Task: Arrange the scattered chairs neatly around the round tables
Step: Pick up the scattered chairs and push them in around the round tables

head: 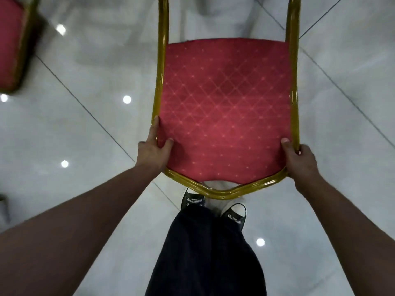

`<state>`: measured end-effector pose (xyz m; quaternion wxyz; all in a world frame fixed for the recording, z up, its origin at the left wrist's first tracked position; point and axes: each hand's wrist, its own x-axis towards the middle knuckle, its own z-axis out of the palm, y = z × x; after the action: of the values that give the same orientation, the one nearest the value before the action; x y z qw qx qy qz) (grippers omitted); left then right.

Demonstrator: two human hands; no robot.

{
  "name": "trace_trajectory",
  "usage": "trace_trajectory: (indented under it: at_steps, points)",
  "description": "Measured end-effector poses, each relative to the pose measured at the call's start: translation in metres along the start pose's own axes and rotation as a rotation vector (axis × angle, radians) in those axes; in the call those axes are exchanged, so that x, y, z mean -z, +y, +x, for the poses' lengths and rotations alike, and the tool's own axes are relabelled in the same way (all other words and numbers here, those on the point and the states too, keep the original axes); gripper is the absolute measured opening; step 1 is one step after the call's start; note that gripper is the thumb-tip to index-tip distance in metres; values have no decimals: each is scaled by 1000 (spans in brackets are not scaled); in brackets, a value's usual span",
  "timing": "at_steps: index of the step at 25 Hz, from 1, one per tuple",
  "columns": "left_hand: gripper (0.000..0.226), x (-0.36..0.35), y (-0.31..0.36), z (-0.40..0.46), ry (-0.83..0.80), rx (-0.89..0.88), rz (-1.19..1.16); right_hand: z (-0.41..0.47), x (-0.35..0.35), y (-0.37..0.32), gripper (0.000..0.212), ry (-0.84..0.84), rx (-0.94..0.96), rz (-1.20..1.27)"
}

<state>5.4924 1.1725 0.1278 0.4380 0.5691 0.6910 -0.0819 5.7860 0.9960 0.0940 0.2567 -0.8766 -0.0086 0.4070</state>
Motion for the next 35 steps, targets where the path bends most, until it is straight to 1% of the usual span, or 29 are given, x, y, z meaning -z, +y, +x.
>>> trace_trajectory:
  at_steps: [2,4,6,8,10,13,14,16,17,18,19,21,22,24,25,27,29,30,32,35]
  points:
    - [71,53,34,-63,-14,45,70,-67,51,-40,49,-4,3,-37]
    - [68,110,78,-136,-29,96,106,-137,110,-92,54,-13,-15,-78]
    - [63,158,121,-200,7,77,129,-191,161,-142,59,3,-34,-86]
    - [55,200,161,-252,77,58,111,-231,204,-193,64,16,-67,-72]
    - [48,232,198,-288,132,69,86,-256,239,-238,63,18,-90,-19]
    - [36,275,245,-320,263,92,34,-284,277,-297,45,-28,-80,74]
    - [34,286,257,-329,304,83,-4,-293,285,-314,42,-42,-74,122]
    - [32,304,282,-342,347,5,-41,-307,293,-343,50,-25,-31,219]
    - [34,309,292,-349,357,-51,8,-316,295,-355,54,-4,4,246]
    - [37,313,302,-354,388,-124,101,-325,295,-367,55,35,61,237]
    - [41,314,308,-359,426,-223,210,-332,294,-375,53,87,134,178]
    - [52,317,324,-359,446,-447,364,-341,287,-388,51,205,353,-4]
    - [57,320,333,-354,429,-511,383,-343,284,-398,51,250,470,-76]
    - [64,336,356,-332,420,-542,384,-341,278,-428,54,288,605,-127]
    - [65,343,367,-319,428,-550,394,-337,276,-443,57,272,638,-123]
    - [63,359,393,-295,461,-575,341,-326,275,-472,67,240,680,-98]
    - [62,377,426,-270,485,-597,278,-311,276,-508,79,258,647,-159]
    - [62,385,440,-260,485,-598,264,-303,277,-526,81,256,607,-212]
    - [62,400,467,-242,455,-587,224,-288,276,-561,77,219,572,-243]
    - [66,412,488,-218,426,-552,157,-268,274,-595,69,205,644,-236]
